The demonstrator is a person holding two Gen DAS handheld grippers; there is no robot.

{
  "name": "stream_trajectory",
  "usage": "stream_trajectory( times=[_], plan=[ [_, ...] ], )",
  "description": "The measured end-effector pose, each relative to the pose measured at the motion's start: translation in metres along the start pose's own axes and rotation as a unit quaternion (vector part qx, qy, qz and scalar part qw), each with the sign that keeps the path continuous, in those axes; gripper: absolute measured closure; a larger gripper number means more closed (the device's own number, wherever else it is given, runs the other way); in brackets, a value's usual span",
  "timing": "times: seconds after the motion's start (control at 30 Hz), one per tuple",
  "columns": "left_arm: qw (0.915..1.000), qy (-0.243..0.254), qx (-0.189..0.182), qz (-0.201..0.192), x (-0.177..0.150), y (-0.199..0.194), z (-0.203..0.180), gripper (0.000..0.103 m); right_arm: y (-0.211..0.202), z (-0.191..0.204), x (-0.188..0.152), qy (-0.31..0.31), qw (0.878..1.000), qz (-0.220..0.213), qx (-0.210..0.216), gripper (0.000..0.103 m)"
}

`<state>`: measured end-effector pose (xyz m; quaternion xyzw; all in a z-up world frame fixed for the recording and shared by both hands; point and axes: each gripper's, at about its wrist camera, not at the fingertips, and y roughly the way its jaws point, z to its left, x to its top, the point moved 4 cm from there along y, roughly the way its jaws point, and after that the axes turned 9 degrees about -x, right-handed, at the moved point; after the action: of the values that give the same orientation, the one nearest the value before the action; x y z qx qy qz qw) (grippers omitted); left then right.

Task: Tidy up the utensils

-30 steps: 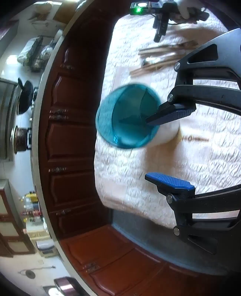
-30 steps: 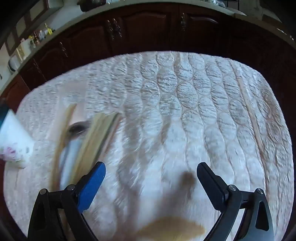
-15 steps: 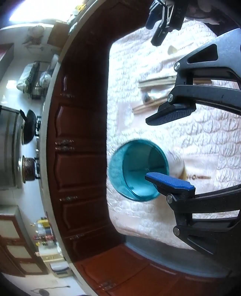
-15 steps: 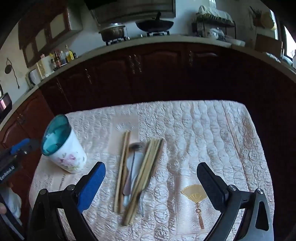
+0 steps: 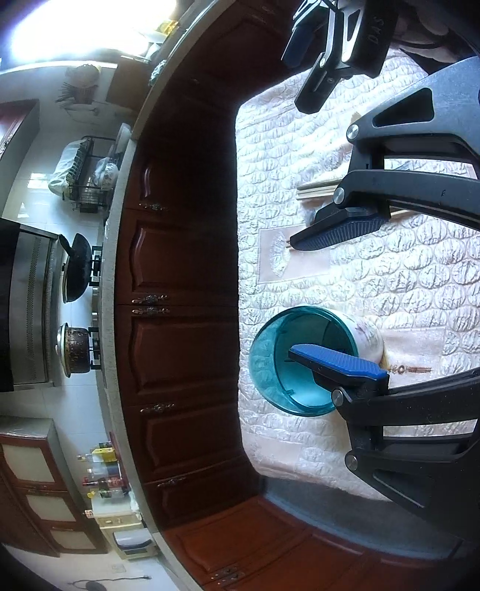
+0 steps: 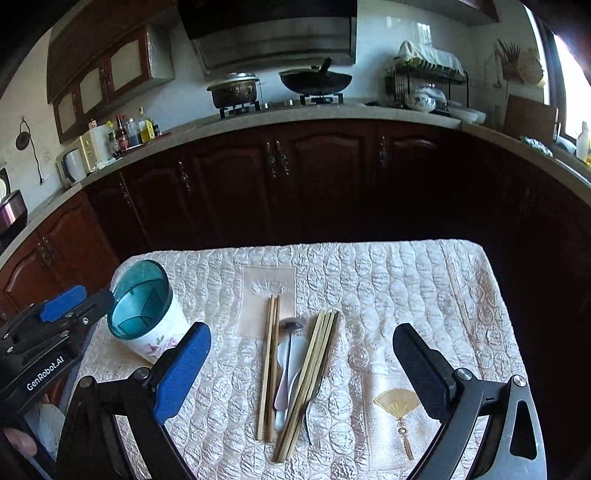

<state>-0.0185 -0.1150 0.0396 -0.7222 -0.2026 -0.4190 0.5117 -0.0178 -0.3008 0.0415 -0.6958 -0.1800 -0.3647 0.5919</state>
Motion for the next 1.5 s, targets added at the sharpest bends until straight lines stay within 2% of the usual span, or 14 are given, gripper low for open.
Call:
stream_trajectory(
  times=[0.8, 1.5],
  plan=[
    [1.0, -0.008, -0.001, 0.003, 0.0007, -0.0005, -0.0039, 0.05, 0.0039, 0.0003, -0.0037, -0.003, 1.0, -0.017, -0.018, 0.004],
    [1.0, 0.001, 0.001, -0.004, 0.006, -0.0019, -0.0093, 0.05, 0.0077, 0.0013, 0.0025, -0.009, 1.0, -0.014, -0.025, 0.004]
  ],
)
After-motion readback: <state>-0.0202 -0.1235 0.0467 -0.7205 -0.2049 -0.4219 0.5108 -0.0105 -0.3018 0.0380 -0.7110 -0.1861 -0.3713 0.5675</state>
